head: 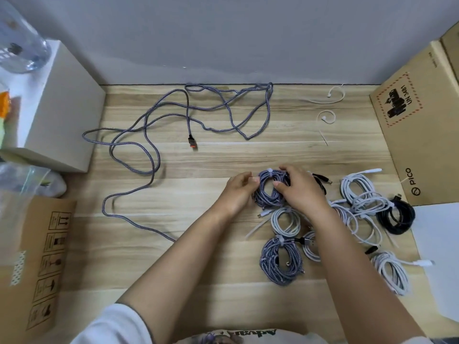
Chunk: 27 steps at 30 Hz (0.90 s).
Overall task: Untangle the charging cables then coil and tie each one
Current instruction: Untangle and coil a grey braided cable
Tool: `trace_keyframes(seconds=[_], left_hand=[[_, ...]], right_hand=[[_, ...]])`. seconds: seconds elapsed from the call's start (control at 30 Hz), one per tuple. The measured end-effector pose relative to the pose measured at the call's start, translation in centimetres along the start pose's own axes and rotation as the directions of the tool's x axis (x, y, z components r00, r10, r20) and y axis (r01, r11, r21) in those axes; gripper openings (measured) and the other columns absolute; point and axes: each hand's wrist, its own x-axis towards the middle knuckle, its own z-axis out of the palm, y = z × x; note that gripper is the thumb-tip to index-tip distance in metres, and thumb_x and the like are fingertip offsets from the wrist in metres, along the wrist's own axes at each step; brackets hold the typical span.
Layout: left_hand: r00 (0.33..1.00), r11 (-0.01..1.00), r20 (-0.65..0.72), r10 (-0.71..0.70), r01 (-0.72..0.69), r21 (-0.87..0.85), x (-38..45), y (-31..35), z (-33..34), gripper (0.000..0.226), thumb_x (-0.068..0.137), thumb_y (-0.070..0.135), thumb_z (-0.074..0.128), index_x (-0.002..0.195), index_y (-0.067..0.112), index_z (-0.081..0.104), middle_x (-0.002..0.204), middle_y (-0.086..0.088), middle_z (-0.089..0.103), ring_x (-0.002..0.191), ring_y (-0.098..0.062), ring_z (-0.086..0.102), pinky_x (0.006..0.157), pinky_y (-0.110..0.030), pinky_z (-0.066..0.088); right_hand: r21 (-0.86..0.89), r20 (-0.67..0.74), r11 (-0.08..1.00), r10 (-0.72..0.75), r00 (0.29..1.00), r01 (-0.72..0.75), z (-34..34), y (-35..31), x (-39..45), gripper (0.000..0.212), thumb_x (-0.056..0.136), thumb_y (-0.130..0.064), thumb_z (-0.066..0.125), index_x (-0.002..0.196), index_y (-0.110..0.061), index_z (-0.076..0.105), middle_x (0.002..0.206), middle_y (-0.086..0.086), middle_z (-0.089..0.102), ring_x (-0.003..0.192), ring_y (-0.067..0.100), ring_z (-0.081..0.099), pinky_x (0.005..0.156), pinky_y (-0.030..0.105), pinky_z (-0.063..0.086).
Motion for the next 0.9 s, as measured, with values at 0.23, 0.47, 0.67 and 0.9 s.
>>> trace_keyframes(seconds=[0.23, 0.47, 0.67, 0.9], left_hand=[[0.949, 0.966, -0.282, 0.142, -0.195, -0.171, -7.3, -2.6, -5.1, 0.019, 0.093, 0.001, 0.048, 0.096, 0.010, 0.065, 0.082, 0.000, 0.066, 0.074, -0.010, 0.059, 0.064, -0.009, 0.043], [0.630, 0.812, -0.758, -0.169, -0.348, -0.469, -11.7, -8.6, -10.8, 0.026, 0.091, -0.004, 0.046, 0.085, 0.020, 0.047, 0.079, -0.006, 0.051, 0.058, -0.004, 0.050, 0.050, -0.013, 0.042], [0.874, 0.766, -0.412, -0.257, -0.076, -0.638, -11.2, -9.3, -10.4, 0.014, 0.099, 0.026, 0.044, 0.090, 0.020, 0.053, 0.085, 0.004, 0.057, 0.081, -0.010, 0.055, 0.081, -0.031, 0.038], [0.948, 0.840, -0.318, 0.027, -0.194, -0.507, -12.9, -4.6, -9.0, 0.023, 0.103, 0.022, 0.031, 0.109, 0.021, 0.054, 0.055, 0.004, 0.041, 0.043, -0.005, 0.044, 0.048, -0.020, 0.039]], right_hand=[[0.135, -0.171, 0.956, -0.238, 0.956, 0.262, 1.8, -4.2, -4.8, 0.036, 0.090, -0.023, 0.060, 0.124, -0.016, 0.057, 0.123, 0.003, 0.055, 0.122, 0.022, 0.039, 0.094, 0.024, 0.026], [0.394, 0.039, 0.891, -0.261, 0.965, 0.225, 6.9, -7.1, -9.1, 0.031, 0.089, -0.016, 0.062, 0.120, -0.014, 0.059, 0.119, 0.002, 0.058, 0.115, 0.014, 0.050, 0.097, 0.024, 0.035], [0.435, 0.116, 0.874, -0.292, 0.949, 0.216, 9.8, -8.7, -11.6, 0.032, 0.088, -0.013, 0.062, 0.120, -0.013, 0.058, 0.115, 0.001, 0.058, 0.112, 0.012, 0.051, 0.094, 0.019, 0.034], [0.447, -0.046, 0.819, -0.380, 0.924, 0.359, 8.9, -9.1, -12.3, 0.044, 0.088, -0.002, 0.057, 0.125, -0.025, 0.053, 0.112, -0.005, 0.054, 0.107, 0.011, 0.051, 0.095, 0.023, 0.039]])
